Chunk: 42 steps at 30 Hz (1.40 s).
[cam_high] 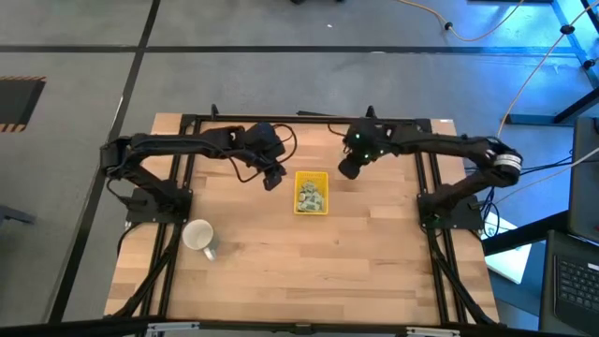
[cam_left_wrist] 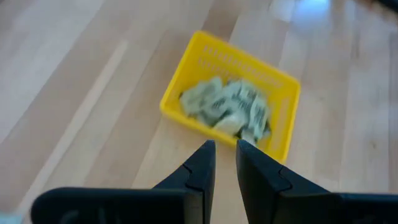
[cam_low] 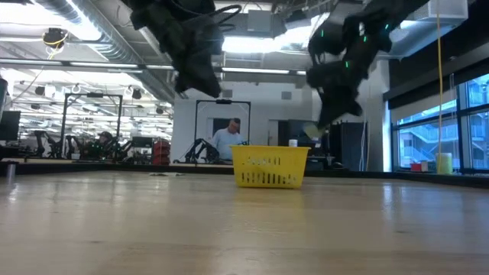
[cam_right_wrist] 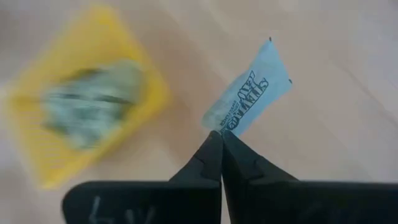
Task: Pick and place Stevia / Truvia into bins
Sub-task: Put the right white stevia packet into the yellow bin, then put the bottom white stevia packet into the yellow bin
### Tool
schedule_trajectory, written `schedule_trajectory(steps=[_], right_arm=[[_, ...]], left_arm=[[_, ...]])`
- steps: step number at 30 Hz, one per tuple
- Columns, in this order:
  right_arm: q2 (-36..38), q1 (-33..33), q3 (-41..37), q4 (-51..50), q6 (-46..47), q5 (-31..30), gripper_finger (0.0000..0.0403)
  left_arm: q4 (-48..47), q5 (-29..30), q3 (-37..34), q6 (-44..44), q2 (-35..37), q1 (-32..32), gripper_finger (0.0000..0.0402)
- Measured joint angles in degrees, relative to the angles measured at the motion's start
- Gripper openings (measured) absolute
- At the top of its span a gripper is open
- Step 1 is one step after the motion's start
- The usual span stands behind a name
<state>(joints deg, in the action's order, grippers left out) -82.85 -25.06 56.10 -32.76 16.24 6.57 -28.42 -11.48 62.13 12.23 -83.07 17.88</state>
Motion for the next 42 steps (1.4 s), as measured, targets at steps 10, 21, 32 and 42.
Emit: schedule_trajectory(steps=[10,21,32,42], right_arm=[[-3.59,15.18,8.09,4.1,1.54,1.8,0.0],[-21.35,17.83,23.27,-9.8,-0.36,0.37,0.0],[-26.91,18.3,26.23,-10.46,-2.41,0.47,0.0009],[-26.62,18.3,26.23,-10.67,-2.94,0.47,0.0073]], left_arm=[[-9.06,5.72,0.0,-1.49,3.75,2.43,0.0058],[-10.89,6.48,0.02,-1.51,4.09,2.93,0.0058],[-10.85,6.58,0.02,-1.51,4.07,2.86,0.0059],[-10.87,7.5,0.02,-2.33,4.07,2.86,0.0059]])
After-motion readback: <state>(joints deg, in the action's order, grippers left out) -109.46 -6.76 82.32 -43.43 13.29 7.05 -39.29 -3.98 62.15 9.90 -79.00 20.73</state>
